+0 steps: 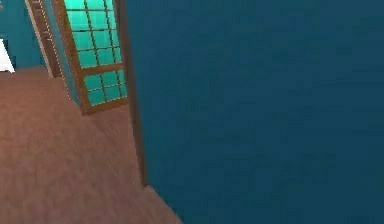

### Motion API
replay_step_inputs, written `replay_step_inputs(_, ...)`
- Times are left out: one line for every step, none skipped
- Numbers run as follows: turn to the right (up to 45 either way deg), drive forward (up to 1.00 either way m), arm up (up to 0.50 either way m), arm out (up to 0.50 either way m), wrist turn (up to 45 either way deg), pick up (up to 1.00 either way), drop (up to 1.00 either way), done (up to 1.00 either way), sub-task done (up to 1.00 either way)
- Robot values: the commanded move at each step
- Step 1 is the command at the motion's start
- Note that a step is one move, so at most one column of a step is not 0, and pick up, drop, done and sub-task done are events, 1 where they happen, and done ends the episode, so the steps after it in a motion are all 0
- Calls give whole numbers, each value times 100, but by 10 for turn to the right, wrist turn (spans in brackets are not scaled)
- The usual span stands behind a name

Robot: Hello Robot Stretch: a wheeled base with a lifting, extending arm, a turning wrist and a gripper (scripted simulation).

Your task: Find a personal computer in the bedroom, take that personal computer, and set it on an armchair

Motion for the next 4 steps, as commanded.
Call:
replay_step_inputs(30,0,0,0,0,0,0,0,0)
replay_step_inputs(0,20,0,0,0,0,0,0,0)
replay_step_inputs(-450,0,0,0,0,0,0,0,0)
replay_step_inputs(-300,0,0,0,0,0,0,0,0)
